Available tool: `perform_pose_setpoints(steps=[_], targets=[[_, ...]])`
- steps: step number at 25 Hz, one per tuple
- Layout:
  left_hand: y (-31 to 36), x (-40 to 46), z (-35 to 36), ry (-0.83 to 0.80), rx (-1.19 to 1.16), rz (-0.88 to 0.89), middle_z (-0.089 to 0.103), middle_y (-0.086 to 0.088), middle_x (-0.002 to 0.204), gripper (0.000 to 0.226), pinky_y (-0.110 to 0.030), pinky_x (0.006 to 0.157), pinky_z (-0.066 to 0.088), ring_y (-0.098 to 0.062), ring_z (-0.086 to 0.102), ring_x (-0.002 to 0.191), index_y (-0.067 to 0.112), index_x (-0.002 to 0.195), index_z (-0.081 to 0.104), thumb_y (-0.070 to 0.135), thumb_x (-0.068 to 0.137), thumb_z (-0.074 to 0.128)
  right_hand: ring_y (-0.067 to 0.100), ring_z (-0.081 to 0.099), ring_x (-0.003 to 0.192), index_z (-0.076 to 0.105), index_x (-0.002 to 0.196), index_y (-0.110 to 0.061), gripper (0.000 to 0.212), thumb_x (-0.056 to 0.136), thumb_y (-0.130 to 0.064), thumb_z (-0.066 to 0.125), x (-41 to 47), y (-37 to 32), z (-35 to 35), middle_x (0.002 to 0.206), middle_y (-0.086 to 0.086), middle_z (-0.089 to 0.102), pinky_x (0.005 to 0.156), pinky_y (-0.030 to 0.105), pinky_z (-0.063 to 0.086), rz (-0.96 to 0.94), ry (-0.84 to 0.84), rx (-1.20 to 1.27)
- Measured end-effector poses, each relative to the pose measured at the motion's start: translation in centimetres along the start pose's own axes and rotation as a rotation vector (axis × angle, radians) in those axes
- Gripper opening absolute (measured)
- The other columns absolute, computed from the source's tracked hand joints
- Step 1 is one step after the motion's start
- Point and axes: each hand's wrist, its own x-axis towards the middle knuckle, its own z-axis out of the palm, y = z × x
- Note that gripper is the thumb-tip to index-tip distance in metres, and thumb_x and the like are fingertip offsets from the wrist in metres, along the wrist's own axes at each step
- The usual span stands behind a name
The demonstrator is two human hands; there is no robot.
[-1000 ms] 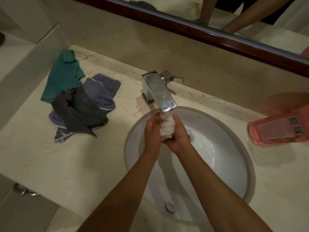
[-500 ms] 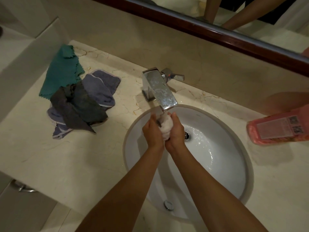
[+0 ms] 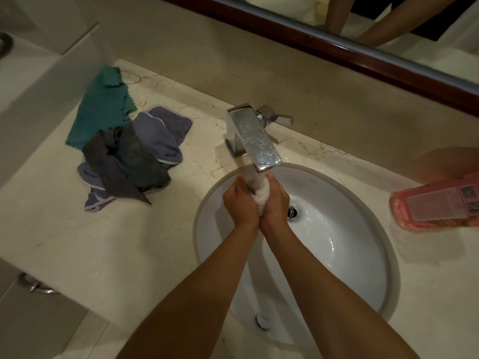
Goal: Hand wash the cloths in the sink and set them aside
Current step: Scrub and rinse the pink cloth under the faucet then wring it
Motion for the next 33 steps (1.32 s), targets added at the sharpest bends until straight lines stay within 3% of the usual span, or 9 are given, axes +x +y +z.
perform_pose_setpoints(steps=[4,9,15,20,22,24,27,30,33], targets=[[-0.3,-0.3,0.0,0.014,-0.006,-0.034,0.063,0.009,0.054,0.044,-0.023,0.059,0.049,0.0,0.059,0.053,0.018,0.061,0.063,0.022,0.103,0.056,0.011,0.063,0.056,0.067,0.073,-0.012,0.022,0.092,-0.022,0.068,0.0,0.3,-0.2,0.065,0.003,0.066,0.051,0.021,0.051,-0.024,0.079,0.027],[-0.9,-0.4,-0.5,-0.014,0.04,-0.012,0.064,0.007,0.056,0.04,-0.024,0.057,0.051,0.0,0.062,0.052,0.016,0.061,0.065,-0.001,0.096,0.058,0.025,0.061,0.071,0.066,0.067,-0.014,0.027,0.093,-0.02,0.069,-0.1,0.6,-0.6,0.068,0.008,0.065,0.07,0.036,0.051,-0.067,0.146,-0.022],[-0.7,-0.9,-1.2,-0.014,0.082,0.063,0.061,0.008,0.048,0.05,-0.014,0.05,0.046,0.001,0.059,0.047,0.021,0.057,0.062,0.004,0.102,0.049,0.025,0.056,0.067,0.058,0.064,-0.009,0.028,0.092,-0.012,0.063,-0.3,0.9,-0.6,0.065,0.01,0.057,0.066,0.036,0.047,-0.071,0.187,-0.075],[-0.3,-1.7,-1.5,-0.083,0.144,-0.006,0.066,0.006,0.07,0.04,-0.008,0.054,0.045,0.004,0.063,0.058,0.022,0.073,0.065,0.031,0.107,0.045,0.003,0.043,0.046,0.046,0.056,-0.016,0.043,0.097,-0.017,0.058,-0.1,0.7,-0.8,0.046,-0.009,0.046,0.049,0.022,0.037,-0.259,0.17,-0.253],[0.1,-1.5,-1.8,-0.204,0.162,-0.084,0.069,0.004,0.081,0.036,-0.014,0.062,0.049,-0.001,0.067,0.071,0.026,0.081,0.064,0.047,0.104,0.045,0.004,0.045,0.05,0.051,0.061,-0.013,0.042,0.101,-0.026,0.055,0.0,0.7,-1.0,0.053,-0.006,0.051,0.051,0.02,0.038,-0.361,0.147,-0.384],[0.4,-1.2,-1.9,-0.308,0.187,-0.129,0.07,0.002,0.1,0.031,-0.033,0.079,0.057,-0.014,0.068,0.093,0.032,0.093,0.063,0.06,0.097,0.049,0.004,0.052,0.061,0.056,0.073,-0.013,0.037,0.104,-0.032,0.049,-0.1,1.0,-0.8,0.066,-0.004,0.058,0.057,0.019,0.042,-0.385,0.083,-0.433],[0.5,-0.7,-2.4,-0.287,0.281,-0.09,0.07,-0.002,0.11,0.038,-0.048,0.084,0.06,-0.02,0.068,0.1,0.027,0.112,0.062,0.059,0.092,0.059,0.001,0.06,0.086,0.061,0.1,-0.027,0.022,0.105,-0.034,0.041,-0.4,0.3,-0.1,0.09,-0.016,0.064,0.067,0.012,0.046,-0.267,-0.002,-0.345],[0.7,0.1,-2.8,-0.143,0.18,-0.059,0.071,-0.005,0.103,0.029,-0.039,0.077,0.059,-0.019,0.069,0.092,0.021,0.107,0.066,0.047,0.101,0.053,0.013,0.065,0.102,0.061,0.12,-0.028,0.025,0.102,-0.039,0.048,-0.4,-0.2,0.2,0.112,-0.004,0.068,0.082,0.028,0.053,-0.12,-0.047,-0.236],[1.2,0.2,-2.4,-0.132,0.177,-0.021,0.071,-0.003,0.099,0.03,-0.024,0.065,0.05,-0.017,0.068,0.089,0.021,0.106,0.065,0.04,0.107,0.042,0.02,0.074,0.095,0.071,0.111,-0.023,0.042,0.092,-0.057,0.055,-1.1,0.3,-0.2,0.106,0.005,0.077,0.071,0.033,0.058,0.064,-0.138,-0.235]])
